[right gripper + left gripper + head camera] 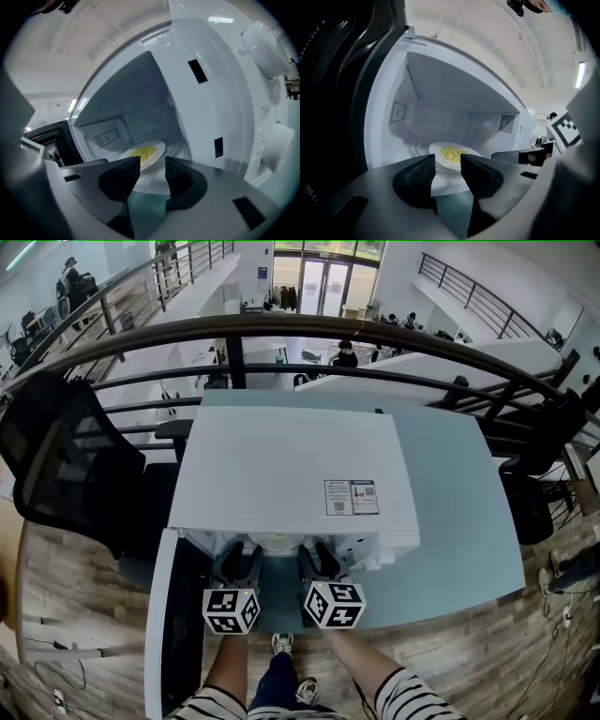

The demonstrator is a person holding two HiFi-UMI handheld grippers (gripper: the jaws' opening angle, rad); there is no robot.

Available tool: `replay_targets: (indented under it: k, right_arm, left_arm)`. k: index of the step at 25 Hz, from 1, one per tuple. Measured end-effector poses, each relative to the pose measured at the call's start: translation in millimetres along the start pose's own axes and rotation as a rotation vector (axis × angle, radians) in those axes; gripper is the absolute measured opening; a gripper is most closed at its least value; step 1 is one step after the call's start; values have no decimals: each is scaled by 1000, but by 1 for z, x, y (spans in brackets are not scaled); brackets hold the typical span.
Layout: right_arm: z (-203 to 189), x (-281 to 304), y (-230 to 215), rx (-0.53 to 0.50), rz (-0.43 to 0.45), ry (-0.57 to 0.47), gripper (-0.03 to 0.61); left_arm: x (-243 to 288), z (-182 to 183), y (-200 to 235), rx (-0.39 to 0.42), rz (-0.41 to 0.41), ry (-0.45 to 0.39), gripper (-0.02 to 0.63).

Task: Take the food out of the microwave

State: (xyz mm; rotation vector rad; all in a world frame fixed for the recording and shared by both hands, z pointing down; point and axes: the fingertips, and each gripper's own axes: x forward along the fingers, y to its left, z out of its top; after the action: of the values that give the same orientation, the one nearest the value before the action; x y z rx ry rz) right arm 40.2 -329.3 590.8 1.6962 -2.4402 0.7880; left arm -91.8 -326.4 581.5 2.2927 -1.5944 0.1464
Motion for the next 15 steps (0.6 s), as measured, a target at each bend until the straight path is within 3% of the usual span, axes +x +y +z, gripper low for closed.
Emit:
replay_targets:
  k: [15]
  right_arm:
    - [-1,31,0,20,-57,-1,166]
  left_arm:
    - [29,-6,6,-22,-45,109,160]
